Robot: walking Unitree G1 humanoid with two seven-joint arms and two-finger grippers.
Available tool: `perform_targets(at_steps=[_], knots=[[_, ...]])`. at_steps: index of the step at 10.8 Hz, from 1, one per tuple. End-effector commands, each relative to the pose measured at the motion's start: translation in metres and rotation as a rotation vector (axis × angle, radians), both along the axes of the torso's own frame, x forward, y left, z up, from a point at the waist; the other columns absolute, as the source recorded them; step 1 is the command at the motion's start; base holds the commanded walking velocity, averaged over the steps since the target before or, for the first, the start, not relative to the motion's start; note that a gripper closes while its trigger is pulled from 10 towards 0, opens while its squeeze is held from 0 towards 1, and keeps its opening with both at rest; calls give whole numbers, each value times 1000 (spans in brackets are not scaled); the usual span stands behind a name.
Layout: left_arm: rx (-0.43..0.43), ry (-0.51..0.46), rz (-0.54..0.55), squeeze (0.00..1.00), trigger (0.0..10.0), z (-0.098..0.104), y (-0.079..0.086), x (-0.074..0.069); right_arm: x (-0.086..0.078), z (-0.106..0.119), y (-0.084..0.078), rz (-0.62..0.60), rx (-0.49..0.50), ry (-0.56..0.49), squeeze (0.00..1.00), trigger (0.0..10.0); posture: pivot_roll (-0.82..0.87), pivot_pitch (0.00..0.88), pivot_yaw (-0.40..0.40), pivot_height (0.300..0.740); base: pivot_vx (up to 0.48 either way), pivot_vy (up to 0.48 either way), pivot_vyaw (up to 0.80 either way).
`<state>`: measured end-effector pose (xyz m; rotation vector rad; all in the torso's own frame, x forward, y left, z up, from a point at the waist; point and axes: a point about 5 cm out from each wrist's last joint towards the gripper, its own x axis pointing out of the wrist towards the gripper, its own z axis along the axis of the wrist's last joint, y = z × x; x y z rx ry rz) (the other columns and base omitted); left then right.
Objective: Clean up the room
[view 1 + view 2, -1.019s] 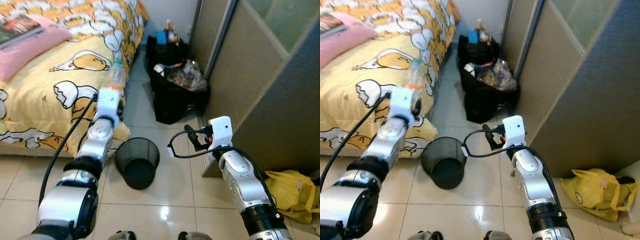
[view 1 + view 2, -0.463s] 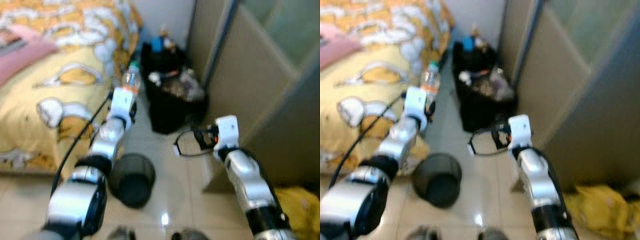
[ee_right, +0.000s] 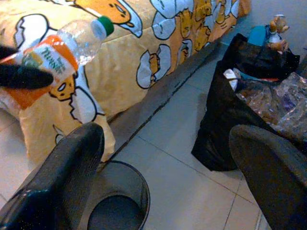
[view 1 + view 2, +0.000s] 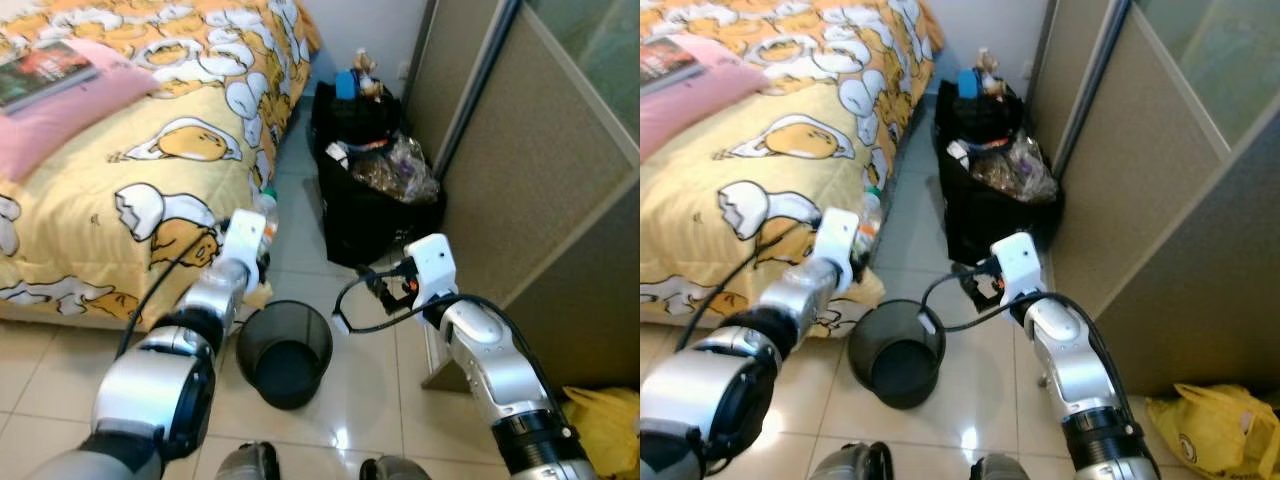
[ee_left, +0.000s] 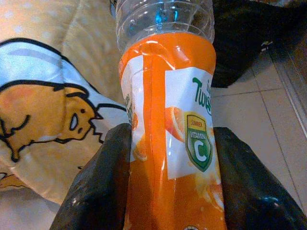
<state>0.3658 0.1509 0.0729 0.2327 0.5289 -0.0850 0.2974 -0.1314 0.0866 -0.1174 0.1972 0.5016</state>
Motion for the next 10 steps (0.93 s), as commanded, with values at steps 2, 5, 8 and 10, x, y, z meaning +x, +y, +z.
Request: perform_targets(at_steps=[2, 5, 8, 10], knots=[[67, 59, 31, 0, 10000, -8, 6, -5, -9, -3, -3, 20, -7, 38, 0, 10000, -250, 181, 14, 740, 0, 0, 0], [85, 128, 42, 0, 10000, -25, 8, -17, -21, -5, 1, 51, -21, 59, 0, 10000, -268, 222, 13, 740, 0, 0, 0], [66, 185, 71, 1000, 10000, -34, 7, -24, -30, -7, 5, 68, -28, 76, 0, 10000, -276, 237, 11, 740, 0, 0, 0], [116, 199, 89, 1000, 10000, -38, 11, -28, -32, -8, 6, 69, -26, 86, 0, 10000, -277, 241, 10, 740, 0, 0, 0]])
